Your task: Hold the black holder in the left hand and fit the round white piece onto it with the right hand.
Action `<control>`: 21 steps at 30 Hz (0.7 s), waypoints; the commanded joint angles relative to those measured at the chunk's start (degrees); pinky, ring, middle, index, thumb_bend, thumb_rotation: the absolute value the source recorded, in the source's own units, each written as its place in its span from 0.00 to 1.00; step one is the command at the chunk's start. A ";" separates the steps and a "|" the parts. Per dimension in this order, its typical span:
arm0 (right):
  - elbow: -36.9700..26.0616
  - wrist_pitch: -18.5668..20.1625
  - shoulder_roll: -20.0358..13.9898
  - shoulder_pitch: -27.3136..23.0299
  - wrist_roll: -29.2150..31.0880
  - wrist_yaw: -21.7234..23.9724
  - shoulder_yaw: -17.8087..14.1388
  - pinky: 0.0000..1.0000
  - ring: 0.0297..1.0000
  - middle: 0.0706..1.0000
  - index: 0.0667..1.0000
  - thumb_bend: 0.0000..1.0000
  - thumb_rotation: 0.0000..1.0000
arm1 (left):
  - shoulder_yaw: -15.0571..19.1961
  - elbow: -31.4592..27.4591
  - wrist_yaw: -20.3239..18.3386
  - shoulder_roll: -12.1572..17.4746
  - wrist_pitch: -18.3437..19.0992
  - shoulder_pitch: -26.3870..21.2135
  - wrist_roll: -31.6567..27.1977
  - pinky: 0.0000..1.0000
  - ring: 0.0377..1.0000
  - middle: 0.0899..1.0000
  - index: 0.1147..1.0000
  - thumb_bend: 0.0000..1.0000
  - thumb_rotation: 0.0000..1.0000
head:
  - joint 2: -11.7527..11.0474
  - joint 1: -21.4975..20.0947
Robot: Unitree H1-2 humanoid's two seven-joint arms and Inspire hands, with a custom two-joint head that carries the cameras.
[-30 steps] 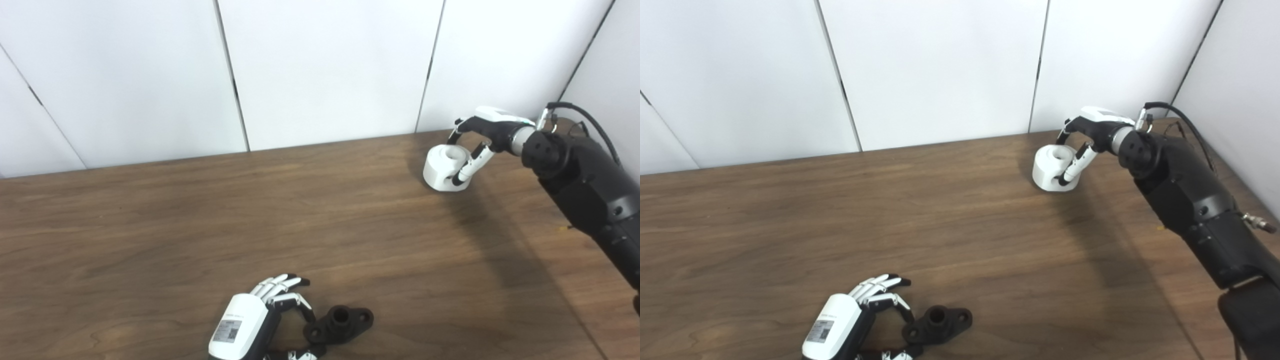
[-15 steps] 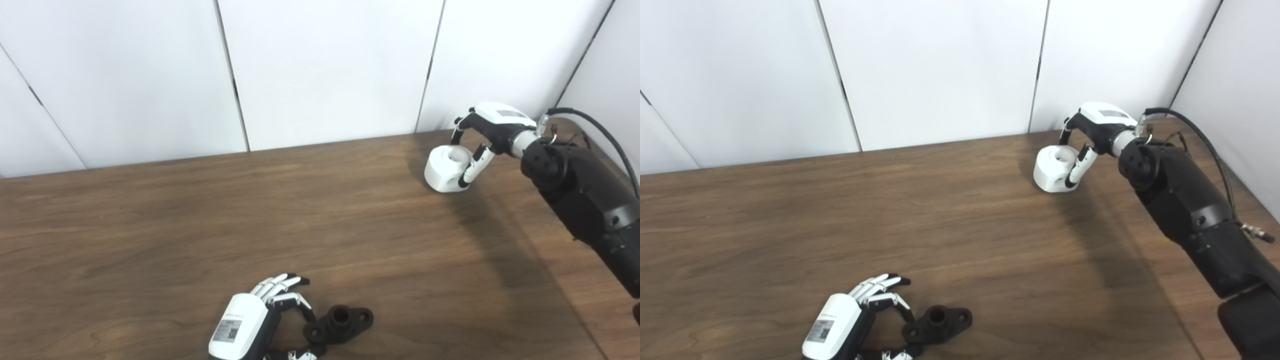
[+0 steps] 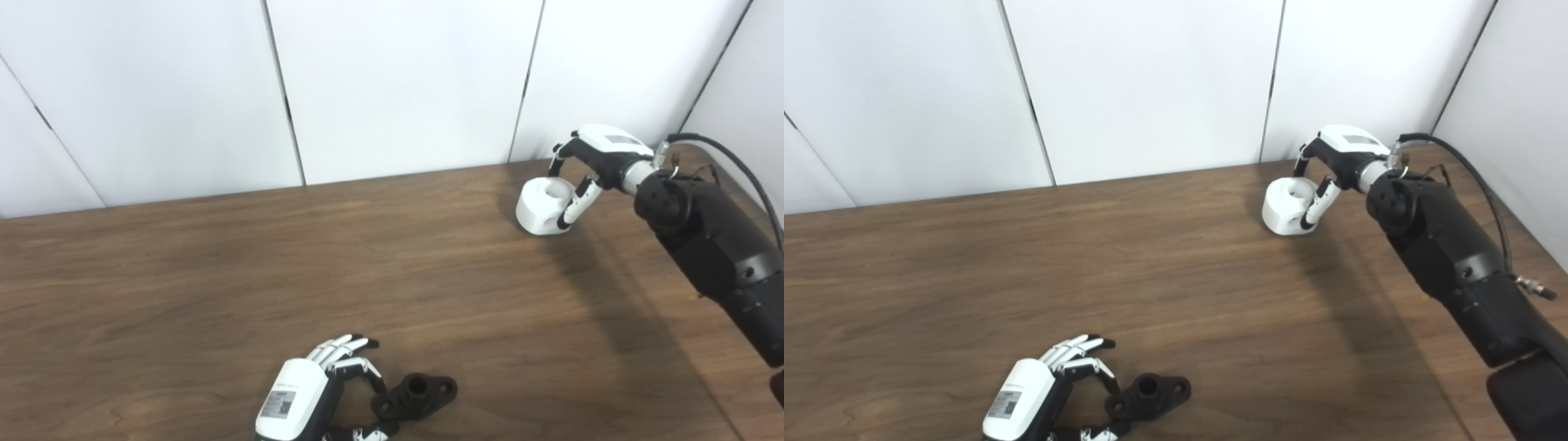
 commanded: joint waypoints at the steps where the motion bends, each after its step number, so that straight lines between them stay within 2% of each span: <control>1: -3.92 -0.36 -1.84 -2.08 -1.17 -0.35 -1.11 0.98 1.00 0.88 0.45 0.52 0.14 | -0.16 1.88 -2.27 0.16 2.16 0.28 0.60 0.85 0.87 0.81 0.42 0.51 0.04 | -0.01 0.00; 11: -20.80 2.99 -4.04 -0.07 -2.46 9.18 -2.25 1.00 1.00 0.87 0.45 0.52 0.14 | -0.36 4.49 -1.07 -0.90 1.63 -1.12 0.97 0.86 0.87 0.81 0.42 0.51 0.04 | 0.30 0.96; 15: -27.06 2.57 -4.52 0.36 -2.09 13.04 -2.49 1.00 1.00 0.86 0.45 0.52 0.14 | -0.70 5.52 -0.94 -1.38 1.87 -1.77 1.46 0.86 0.88 0.81 0.42 0.51 0.04 | 0.57 1.38; 21: -37.30 4.80 -4.09 0.19 -3.71 21.10 -1.71 1.00 1.00 0.85 0.45 0.52 0.14 | -1.10 6.24 -1.54 -2.13 3.09 -2.76 2.30 0.87 0.89 0.82 0.42 0.51 0.04 | 1.41 3.01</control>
